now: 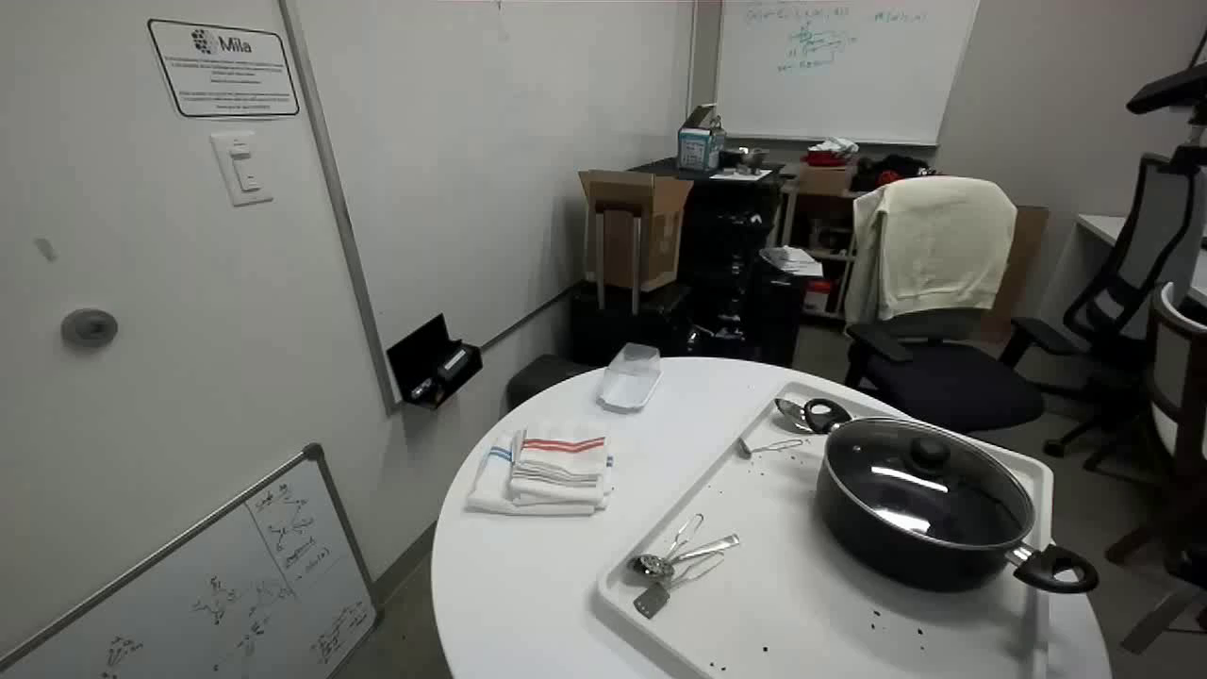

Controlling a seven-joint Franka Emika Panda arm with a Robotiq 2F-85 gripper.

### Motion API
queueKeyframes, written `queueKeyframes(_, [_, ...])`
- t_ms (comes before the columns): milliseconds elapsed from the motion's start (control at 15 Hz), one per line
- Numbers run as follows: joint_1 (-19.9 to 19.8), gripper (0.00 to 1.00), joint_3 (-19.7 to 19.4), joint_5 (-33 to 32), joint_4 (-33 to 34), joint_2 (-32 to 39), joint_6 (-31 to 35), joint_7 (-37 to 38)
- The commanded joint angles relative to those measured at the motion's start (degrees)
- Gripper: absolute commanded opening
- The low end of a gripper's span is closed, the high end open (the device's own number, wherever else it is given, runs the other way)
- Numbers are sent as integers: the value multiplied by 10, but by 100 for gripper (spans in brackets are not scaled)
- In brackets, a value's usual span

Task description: Take the lid off the pot

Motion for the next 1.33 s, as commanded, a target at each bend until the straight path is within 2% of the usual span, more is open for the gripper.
queueKeyframes(0, [6, 100, -4, -3, 1, -1, -3, 3])
queueKeyframes(533, [6, 100, -4, -3, 1, -1, -3, 3])
queueKeyframes(800, [25, 100, -14, 5, 8, 25, 19, -17])
queueKeyframes(1000, [51, 100, -23, 14, 16, 65, 45, -43])
queueKeyframes(1267, [86, 100, -34, 33, 26, 142, 112, -85])
